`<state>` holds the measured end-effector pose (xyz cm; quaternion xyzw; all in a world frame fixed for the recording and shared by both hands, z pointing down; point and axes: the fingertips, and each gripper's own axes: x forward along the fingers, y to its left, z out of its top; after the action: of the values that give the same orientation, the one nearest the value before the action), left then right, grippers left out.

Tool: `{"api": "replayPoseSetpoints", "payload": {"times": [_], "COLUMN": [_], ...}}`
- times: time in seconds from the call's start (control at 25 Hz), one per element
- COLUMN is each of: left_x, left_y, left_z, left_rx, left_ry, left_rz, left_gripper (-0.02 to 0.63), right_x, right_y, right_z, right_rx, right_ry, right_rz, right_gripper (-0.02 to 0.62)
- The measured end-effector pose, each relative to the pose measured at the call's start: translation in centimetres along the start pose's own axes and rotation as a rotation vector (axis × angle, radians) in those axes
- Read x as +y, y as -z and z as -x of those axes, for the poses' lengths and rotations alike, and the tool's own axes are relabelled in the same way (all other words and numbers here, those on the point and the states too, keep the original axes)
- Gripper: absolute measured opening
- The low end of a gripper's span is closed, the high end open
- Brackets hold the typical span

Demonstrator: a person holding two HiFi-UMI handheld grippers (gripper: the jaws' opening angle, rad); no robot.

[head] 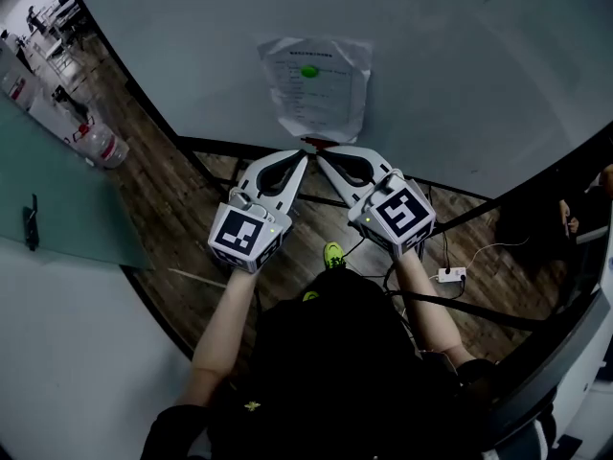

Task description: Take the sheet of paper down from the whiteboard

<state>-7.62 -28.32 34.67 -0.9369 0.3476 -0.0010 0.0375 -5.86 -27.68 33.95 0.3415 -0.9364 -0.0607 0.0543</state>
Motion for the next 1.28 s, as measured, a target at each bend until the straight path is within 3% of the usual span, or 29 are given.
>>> {"api": "replayPoseSetpoints", "payload": {"times": [0.48, 1.28], "left_x": [3.1, 6.1], "left_y": [-1.1, -1.0], "left_z": [-3.4, -9.2], "left_rx": [0.001, 0.058], "left_ry": [-0.012, -0.064], "left_rz": [-0.087, -0.155], "left_gripper": [0.058, 0.167], "right_x": [-3.9, -8.6], "right_y": [-0.1, -0.5], "right_z": [-1.7, -3.1], "right_rx": [0.025, 0.056], "right_ry": [0.031, 0.045], "right_rz": [0.035, 0.08], "right_gripper": [0.017, 0.059]}}
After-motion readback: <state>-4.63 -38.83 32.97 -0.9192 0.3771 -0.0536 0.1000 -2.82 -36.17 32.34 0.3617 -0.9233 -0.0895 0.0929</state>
